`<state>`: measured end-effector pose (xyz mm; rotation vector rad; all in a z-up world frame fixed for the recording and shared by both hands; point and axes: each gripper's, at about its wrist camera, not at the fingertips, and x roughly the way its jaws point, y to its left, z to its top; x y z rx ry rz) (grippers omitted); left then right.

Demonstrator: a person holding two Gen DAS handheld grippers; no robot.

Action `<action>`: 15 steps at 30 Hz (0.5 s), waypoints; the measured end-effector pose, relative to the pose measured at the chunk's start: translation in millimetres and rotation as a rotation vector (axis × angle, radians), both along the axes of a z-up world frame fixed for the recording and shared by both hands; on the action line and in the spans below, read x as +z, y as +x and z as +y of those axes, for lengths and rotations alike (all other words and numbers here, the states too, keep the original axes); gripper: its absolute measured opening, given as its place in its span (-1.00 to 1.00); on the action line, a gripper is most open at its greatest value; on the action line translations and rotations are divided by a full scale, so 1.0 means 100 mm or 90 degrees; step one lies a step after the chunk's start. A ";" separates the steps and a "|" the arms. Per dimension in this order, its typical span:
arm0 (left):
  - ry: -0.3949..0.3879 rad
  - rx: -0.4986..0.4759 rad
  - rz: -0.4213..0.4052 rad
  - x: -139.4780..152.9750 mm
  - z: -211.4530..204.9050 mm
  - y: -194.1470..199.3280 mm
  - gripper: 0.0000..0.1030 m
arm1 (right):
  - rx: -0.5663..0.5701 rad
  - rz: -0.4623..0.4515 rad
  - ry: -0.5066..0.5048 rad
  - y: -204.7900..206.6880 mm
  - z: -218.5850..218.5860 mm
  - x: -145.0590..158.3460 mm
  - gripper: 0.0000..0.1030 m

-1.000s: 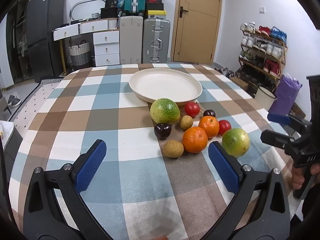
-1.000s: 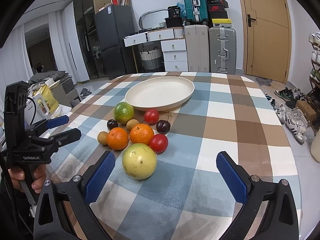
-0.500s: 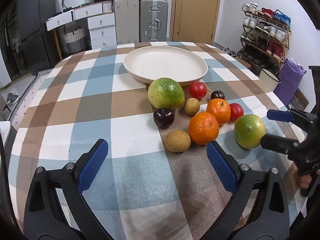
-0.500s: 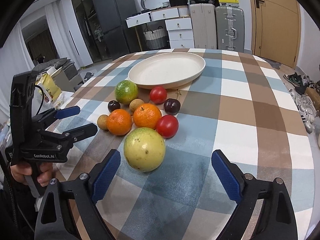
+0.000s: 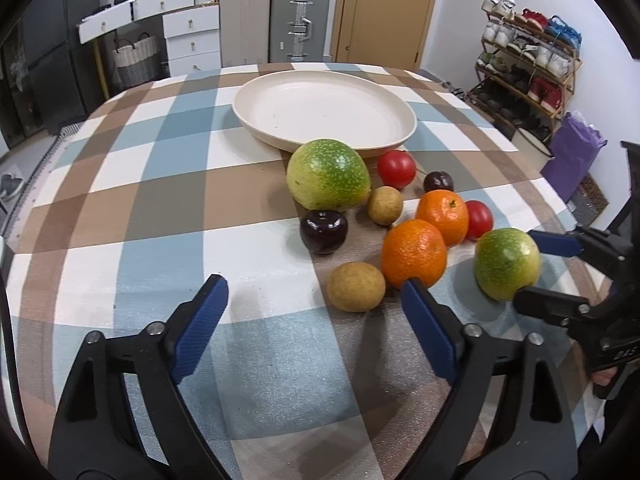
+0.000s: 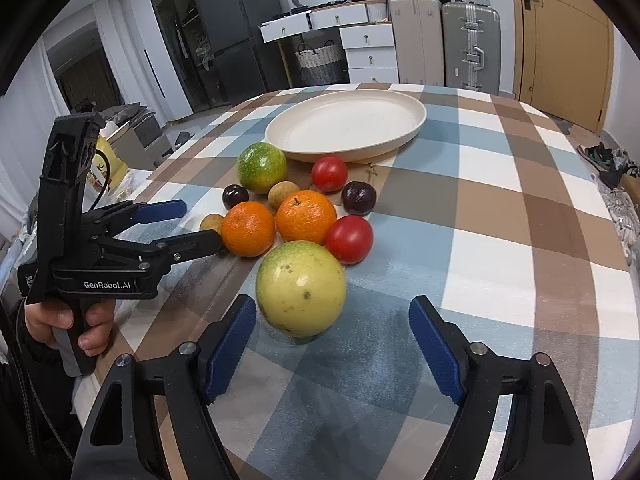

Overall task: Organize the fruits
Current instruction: 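Reach the right gripper to the yellow pomelo while the left gripper approaches the brown kiwi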

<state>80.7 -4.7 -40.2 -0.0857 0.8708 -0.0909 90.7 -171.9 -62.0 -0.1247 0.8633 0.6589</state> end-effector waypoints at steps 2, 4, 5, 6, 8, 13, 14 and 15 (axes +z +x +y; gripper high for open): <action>-0.022 -0.011 0.001 -0.01 0.02 0.01 0.53 | 0.005 0.001 -0.001 0.00 0.03 -0.01 0.50; -0.039 -0.016 0.006 -0.01 0.04 -0.01 0.45 | 0.008 0.005 0.000 0.00 0.06 -0.02 0.48; -0.045 -0.019 0.009 -0.02 0.04 0.00 0.41 | 0.010 0.008 0.004 0.01 0.08 -0.03 0.47; -0.049 -0.020 0.015 -0.03 0.05 0.00 0.37 | 0.013 0.011 0.005 0.00 0.09 -0.03 0.44; -0.047 -0.019 0.013 -0.03 0.06 -0.03 0.30 | 0.015 0.010 0.002 0.00 0.10 -0.04 0.38; -0.045 -0.018 0.013 -0.03 0.06 -0.03 0.22 | 0.017 0.012 -0.001 0.00 0.13 -0.05 0.26; -0.047 -0.020 0.013 -0.03 0.06 -0.02 0.22 | 0.016 0.011 -0.002 0.00 0.13 -0.05 0.25; -0.049 -0.021 0.013 -0.03 0.05 -0.02 0.22 | 0.015 0.011 -0.003 0.00 0.13 -0.05 0.21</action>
